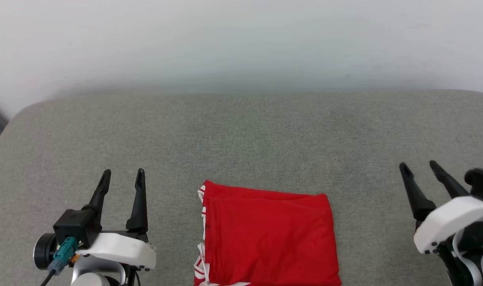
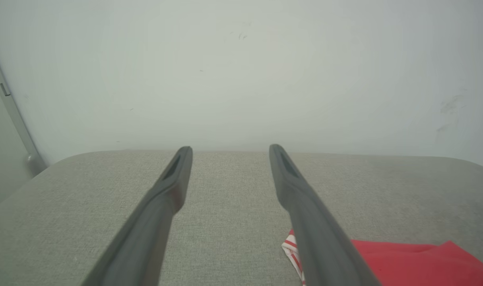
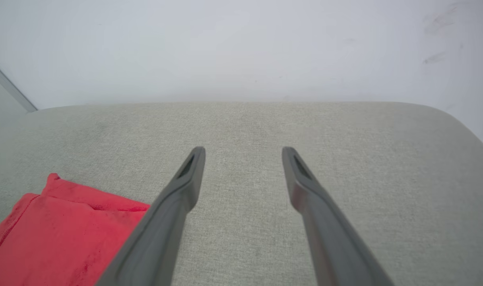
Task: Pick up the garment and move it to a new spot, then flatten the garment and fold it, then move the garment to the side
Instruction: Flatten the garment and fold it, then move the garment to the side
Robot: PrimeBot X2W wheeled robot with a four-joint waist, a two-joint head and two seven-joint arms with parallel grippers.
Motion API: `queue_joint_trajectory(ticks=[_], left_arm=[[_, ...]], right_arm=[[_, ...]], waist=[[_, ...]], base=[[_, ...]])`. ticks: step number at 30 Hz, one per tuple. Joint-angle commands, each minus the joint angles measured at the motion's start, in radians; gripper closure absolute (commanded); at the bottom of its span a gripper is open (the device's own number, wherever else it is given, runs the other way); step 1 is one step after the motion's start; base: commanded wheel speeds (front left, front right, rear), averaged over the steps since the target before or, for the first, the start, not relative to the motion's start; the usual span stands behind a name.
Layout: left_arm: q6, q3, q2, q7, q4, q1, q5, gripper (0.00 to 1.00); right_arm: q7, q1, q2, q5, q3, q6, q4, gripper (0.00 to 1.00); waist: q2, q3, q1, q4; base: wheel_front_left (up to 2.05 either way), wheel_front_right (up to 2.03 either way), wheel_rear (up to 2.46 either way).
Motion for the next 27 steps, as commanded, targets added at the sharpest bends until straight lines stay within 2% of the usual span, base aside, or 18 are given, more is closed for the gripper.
queue_joint_trajectory(ticks=[1,5,12,27], left_arm=[[0.003,0.001,0.003,-0.002,0.008,0.010,0.008,0.00],[0.002,-0.006,-0.004,-0.005,0.023,0.022,0.010,0.00],[0.015,-0.020,-0.017,-0.010,0.033,0.047,0.028,0.00],[0.004,0.003,-0.041,-0.017,0.037,0.040,0.039,0.00]], right_arm=[[-0.046,0.041,0.024,-0.038,-0.031,0.000,-0.045,0.00],[-0.126,0.095,0.053,-0.077,-0.053,0.000,-0.094,0.00],[-0.214,0.203,0.096,-0.130,-0.028,0.000,-0.193,0.00],[-0.204,0.215,0.133,-0.166,-0.036,0.000,-0.246,0.00]], waist=[[0.0000,-0.011,0.0000,-0.008],[0.0000,-0.027,0.0000,-0.014],[0.0000,-0.044,0.0000,-0.027],[0.0000,-0.019,0.0000,-0.020]], base=[[0.00,0.00,0.00],[0.00,0.00,0.00],[0.00,0.00,0.00],[0.00,0.00,0.00]])
